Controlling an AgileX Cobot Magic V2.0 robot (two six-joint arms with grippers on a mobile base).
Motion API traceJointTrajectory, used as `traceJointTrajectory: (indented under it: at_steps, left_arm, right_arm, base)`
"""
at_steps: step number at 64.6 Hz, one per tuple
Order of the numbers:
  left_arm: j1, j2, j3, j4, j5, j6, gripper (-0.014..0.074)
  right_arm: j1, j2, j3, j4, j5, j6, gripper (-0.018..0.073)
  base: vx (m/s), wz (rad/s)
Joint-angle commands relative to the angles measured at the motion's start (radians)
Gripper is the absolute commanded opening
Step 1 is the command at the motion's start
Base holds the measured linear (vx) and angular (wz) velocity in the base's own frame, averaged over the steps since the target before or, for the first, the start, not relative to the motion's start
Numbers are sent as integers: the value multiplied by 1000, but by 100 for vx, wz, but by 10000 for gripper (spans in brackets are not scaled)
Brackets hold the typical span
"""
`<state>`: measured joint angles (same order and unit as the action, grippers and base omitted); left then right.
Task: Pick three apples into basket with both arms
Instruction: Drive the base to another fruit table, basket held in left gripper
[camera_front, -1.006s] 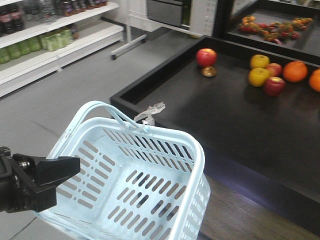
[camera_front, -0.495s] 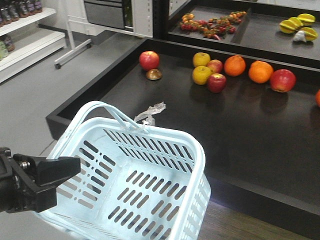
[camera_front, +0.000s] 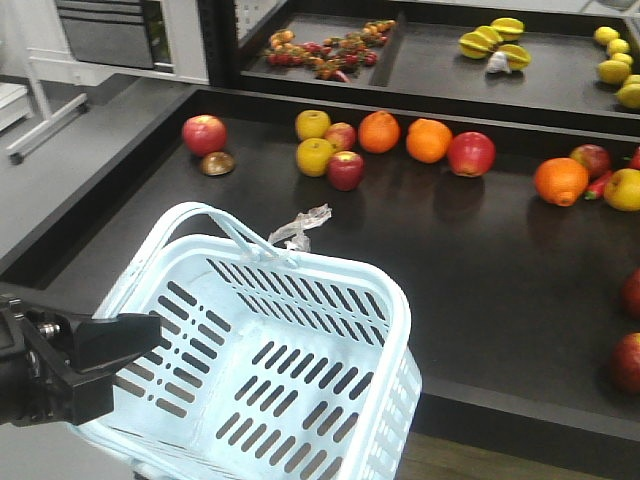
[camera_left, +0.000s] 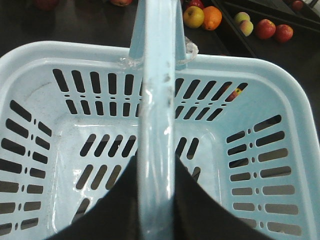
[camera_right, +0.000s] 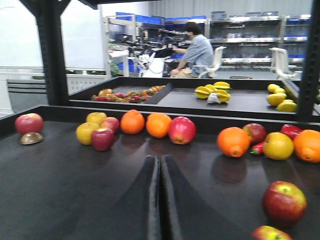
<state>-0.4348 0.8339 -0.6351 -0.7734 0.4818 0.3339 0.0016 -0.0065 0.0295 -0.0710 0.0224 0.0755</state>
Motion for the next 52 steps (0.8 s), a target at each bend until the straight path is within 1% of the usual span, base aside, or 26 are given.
traceJointTrajectory:
  at_steps: [1, 28, 52]
  left_arm:
    - [-2, -15, -34, -45, -61, -10, -8]
    - [-2, -15, -34, -45, -61, -10, -8]
    - [-2, -15, -34, -45, -61, -10, -8]
  right_arm:
    - [0, 18, 4, -2, -71, -9, -9]
    - [0, 18, 4, -2, -71, -9, -9]
    - [0, 18, 4, -2, -71, -9, -9]
  base:
    - [10, -34]
    - [10, -32]
    - [11, -18]
